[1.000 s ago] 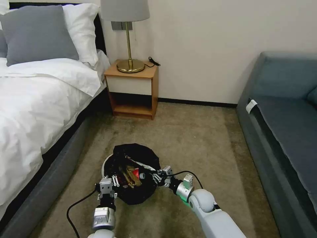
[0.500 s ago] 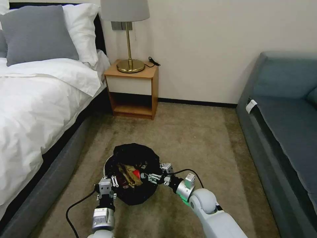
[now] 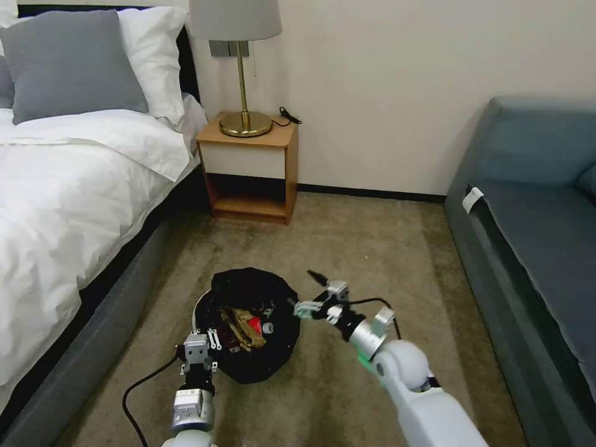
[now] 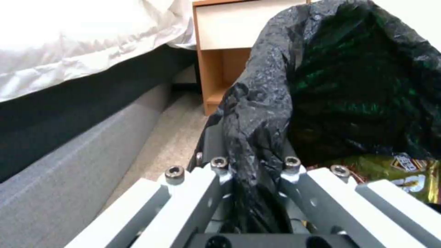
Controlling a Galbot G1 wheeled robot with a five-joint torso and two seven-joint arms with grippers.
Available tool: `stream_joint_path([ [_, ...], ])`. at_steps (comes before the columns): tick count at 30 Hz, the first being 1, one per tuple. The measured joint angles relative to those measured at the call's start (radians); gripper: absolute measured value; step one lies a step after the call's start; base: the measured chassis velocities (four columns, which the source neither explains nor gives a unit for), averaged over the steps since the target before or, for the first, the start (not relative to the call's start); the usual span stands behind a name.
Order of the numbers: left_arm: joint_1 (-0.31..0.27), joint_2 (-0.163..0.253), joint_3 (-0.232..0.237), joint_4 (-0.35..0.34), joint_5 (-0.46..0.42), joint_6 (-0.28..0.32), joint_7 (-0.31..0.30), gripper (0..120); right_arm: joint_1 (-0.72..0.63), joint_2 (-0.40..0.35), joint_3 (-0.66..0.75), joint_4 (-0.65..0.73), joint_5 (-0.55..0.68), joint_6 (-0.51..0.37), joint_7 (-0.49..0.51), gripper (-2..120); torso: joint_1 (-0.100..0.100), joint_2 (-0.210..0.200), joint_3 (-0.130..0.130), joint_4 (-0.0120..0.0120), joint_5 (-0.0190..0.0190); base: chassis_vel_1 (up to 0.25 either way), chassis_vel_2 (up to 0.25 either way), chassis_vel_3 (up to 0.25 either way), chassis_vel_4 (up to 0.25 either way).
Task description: Pick up the trash bin, then pick up the garbage on the floor and place it into the trash bin.
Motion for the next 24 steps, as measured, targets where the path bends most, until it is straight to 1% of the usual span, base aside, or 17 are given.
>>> stream_joint_path([
  [1,0.0,0.0,0.0,0.0,0.0,0.0,0.0,4,0.0,0.0,0.0,0.0,0.0,0.0,0.0,100,0.0,0.0,0.0,0.0,0.0,0.0,0.0,0.0,0.0],
  [3,-0.002,0.002,0.001,0.0,-0.004,0.0,-0.003,4,0.002,-0.006,0.036,-0.025,0.002,0.0,0.038,100,0.0,0.0,0.0,0.0,0.0,0.0,0.0,0.0,0.0],
  [4,-0.003,0.004,0.001,0.0,-0.008,0.0,-0.005,4,0.002,-0.009,0.06,-0.048,0.001,-0.002,0.073,100,0.0,0.0,0.0,0.0,0.0,0.0,0.0,0.0,0.0],
  [5,-0.003,0.004,0.001,0.0,-0.008,0.0,-0.005,4,0.002,-0.009,0.06,-0.048,0.001,-0.002,0.073,100,0.0,0.0,0.0,0.0,0.0,0.0,0.0,0.0,0.0],
  [7,-0.003,0.009,0.002,0.0,-0.016,0.0,-0.008,4,0.002,-0.009,0.093,-0.096,-0.011,-0.006,0.128,100,0.0,0.0,0.0,-0.0001,0.0001,0.0,0.0,0.0,0.0],
  [8,-0.003,0.009,0.002,0.0,-0.016,0.0,-0.008,4,0.002,-0.009,0.093,-0.096,-0.011,-0.006,0.128,100,0.0,0.0,0.0,-0.0001,0.0001,0.0,0.0,0.0,0.0],
  [11,0.0,0.014,0.001,-0.002,-0.023,0.0,-0.01,4,0.005,-0.004,0.129,-0.158,-0.026,-0.004,0.177,100,0.0,0.0,0.0,-0.0001,0.0002,0.0,0.0,0.0,0.0],
  [16,0.004,0.021,-0.001,-0.007,-0.034,0.0,-0.015,4,0.009,0.004,0.165,-0.219,-0.032,0.009,0.198,100,0.0,0.0,0.0,-0.0001,0.0001,0.0,0.0,0.0,0.0],
  [19,0.004,0.029,-0.005,-0.011,-0.053,-0.002,-0.027,4,0.004,0.008,0.201,-0.264,-0.029,0.014,0.201,100,0.0,0.0,0.0,0.0,0.0001,0.0,0.0,0.0,0.0],
  [24,0.004,0.034,-0.004,-0.019,-0.064,-0.002,-0.036,4,0.0,0.01,0.231,-0.287,-0.027,0.017,0.201,100,0.0,0.0,0.0,0.0,0.0,0.0,0.0,0.0,0.0],
])
